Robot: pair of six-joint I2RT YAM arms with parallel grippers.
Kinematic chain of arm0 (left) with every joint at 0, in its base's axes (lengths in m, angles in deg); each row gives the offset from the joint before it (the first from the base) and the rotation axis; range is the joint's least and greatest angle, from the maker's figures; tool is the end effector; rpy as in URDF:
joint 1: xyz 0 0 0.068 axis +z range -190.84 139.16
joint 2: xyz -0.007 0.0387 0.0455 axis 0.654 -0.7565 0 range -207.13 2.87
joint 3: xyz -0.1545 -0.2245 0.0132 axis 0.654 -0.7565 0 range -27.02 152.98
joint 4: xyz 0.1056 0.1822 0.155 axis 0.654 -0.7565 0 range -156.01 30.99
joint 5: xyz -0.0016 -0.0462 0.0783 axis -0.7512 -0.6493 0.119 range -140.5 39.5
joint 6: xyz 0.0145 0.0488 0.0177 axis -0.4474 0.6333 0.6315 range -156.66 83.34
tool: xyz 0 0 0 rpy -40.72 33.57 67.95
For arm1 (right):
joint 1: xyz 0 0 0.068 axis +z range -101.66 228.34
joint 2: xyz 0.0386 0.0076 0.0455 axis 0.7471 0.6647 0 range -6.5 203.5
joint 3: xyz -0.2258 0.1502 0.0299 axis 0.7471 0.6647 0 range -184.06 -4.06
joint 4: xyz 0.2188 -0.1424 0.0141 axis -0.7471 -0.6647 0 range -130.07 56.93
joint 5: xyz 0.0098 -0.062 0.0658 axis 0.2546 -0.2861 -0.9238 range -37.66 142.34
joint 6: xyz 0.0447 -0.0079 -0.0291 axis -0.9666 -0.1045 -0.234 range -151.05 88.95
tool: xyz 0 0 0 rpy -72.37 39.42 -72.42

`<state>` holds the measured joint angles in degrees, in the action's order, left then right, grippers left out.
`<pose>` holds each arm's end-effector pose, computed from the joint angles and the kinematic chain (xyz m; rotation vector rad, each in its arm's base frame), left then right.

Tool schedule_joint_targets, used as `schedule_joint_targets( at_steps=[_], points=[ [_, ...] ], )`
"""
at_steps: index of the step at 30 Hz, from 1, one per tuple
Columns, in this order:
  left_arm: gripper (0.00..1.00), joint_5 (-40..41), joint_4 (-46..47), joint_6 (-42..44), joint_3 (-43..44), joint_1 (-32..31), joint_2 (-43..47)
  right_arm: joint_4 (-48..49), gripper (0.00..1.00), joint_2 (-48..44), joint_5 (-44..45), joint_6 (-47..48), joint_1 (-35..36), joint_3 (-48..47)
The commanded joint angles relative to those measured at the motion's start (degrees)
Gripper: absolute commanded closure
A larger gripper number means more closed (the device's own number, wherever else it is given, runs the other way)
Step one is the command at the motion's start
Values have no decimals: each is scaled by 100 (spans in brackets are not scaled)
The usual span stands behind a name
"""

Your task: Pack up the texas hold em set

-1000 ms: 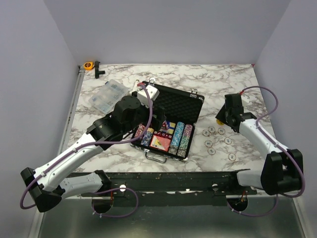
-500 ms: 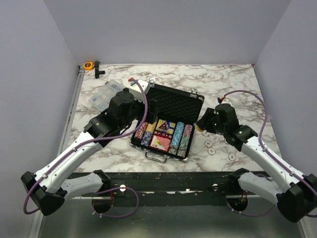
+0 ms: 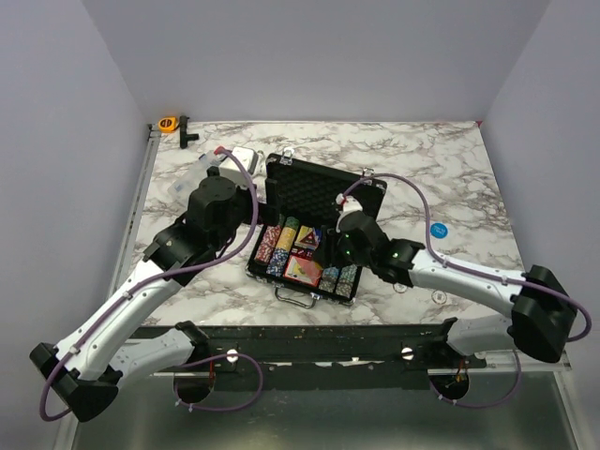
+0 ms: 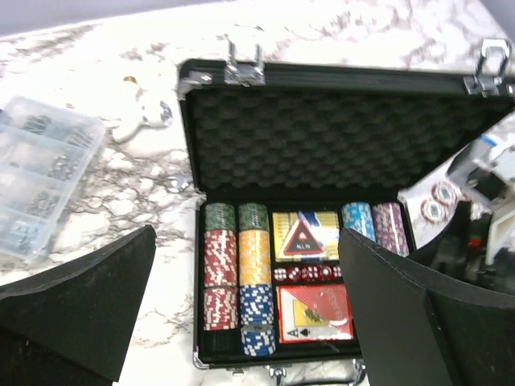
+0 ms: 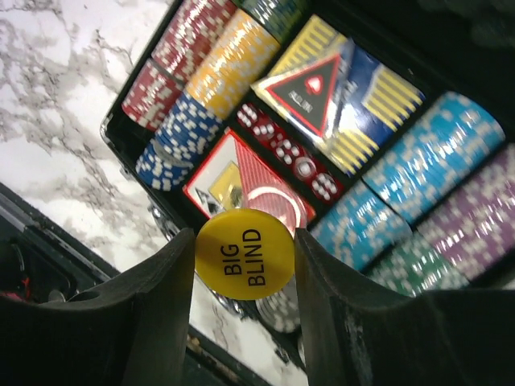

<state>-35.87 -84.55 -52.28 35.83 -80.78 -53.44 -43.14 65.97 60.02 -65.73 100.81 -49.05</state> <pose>0.1688 -0.1297 0.3854 0.2306 1.8989 -0.4170 0.1696 0.2129 0.2389 -0.2813 2.2904 0.6710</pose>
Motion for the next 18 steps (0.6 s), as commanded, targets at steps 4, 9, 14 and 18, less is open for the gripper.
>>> schedule_joint_targets(
  at_steps=[4,9,14,18],
  points=[
    [5,1064,473,-277,-439,195,885,1234,93,1183,-683,767,192,-595],
    [5,1331,755,-180,-705,202,1255,1201,92,1819,-670,1225,438,-1001],
    [5,1354,790,-171,-731,206,1235,1418,91,2286,-667,1596,508,-1146],
    [5,1315,730,-172,-675,214,1100,1546,90,2447,-557,1692,501,-1144]
  ],
)
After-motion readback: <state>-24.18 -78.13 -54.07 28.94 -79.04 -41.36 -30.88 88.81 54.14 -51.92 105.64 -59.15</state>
